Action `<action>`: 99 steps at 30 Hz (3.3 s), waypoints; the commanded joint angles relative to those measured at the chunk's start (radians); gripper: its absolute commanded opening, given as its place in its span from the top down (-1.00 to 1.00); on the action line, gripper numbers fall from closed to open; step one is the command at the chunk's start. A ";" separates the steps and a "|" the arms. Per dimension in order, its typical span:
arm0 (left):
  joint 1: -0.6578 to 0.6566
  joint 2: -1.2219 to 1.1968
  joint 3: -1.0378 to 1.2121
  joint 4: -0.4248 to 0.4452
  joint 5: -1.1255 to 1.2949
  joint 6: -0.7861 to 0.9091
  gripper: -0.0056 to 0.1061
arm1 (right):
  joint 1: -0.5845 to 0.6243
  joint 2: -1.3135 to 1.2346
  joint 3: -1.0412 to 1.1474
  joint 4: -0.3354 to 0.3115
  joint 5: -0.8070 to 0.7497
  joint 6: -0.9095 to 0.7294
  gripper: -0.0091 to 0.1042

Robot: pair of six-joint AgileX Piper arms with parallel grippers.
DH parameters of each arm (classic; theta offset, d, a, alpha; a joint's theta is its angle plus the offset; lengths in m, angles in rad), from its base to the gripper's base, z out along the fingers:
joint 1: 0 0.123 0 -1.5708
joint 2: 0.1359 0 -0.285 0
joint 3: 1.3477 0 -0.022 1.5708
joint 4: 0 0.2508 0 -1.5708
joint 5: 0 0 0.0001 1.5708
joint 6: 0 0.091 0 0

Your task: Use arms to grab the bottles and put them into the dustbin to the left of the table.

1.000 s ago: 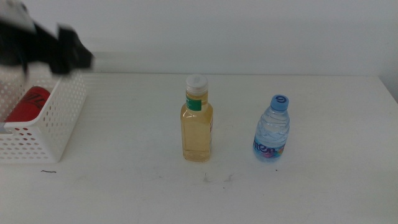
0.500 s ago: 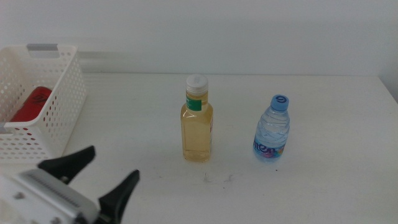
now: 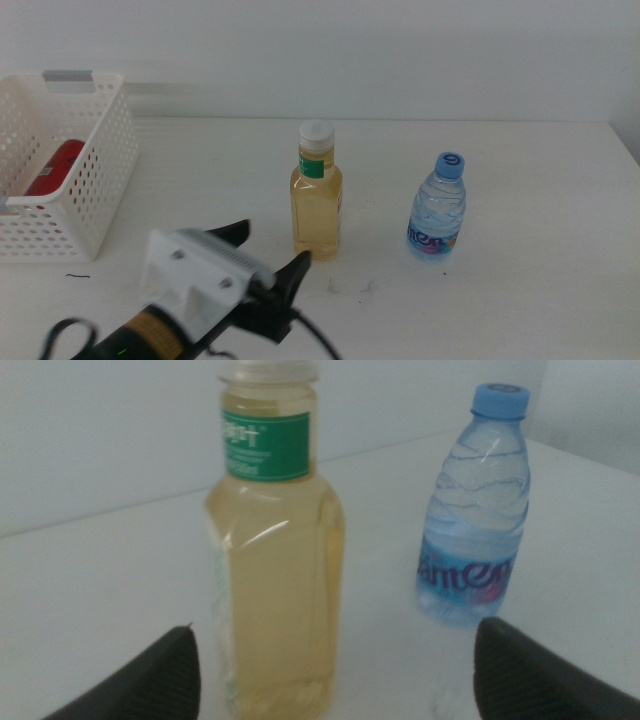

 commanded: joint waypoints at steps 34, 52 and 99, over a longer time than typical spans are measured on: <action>0.067 0.434 -0.372 -0.019 0.000 -0.119 -0.78 | -0.003 -0.004 0.004 -0.011 -0.009 -0.007 -0.68; 0.107 0.643 -0.617 0.001 0.016 -0.181 -0.78 | -0.003 -0.004 0.004 -0.011 -0.009 -0.007 -0.68; 0.946 0.294 -1.460 0.028 2.195 0.385 0.92 | -0.003 -0.004 0.004 -0.011 -0.009 -0.007 -0.68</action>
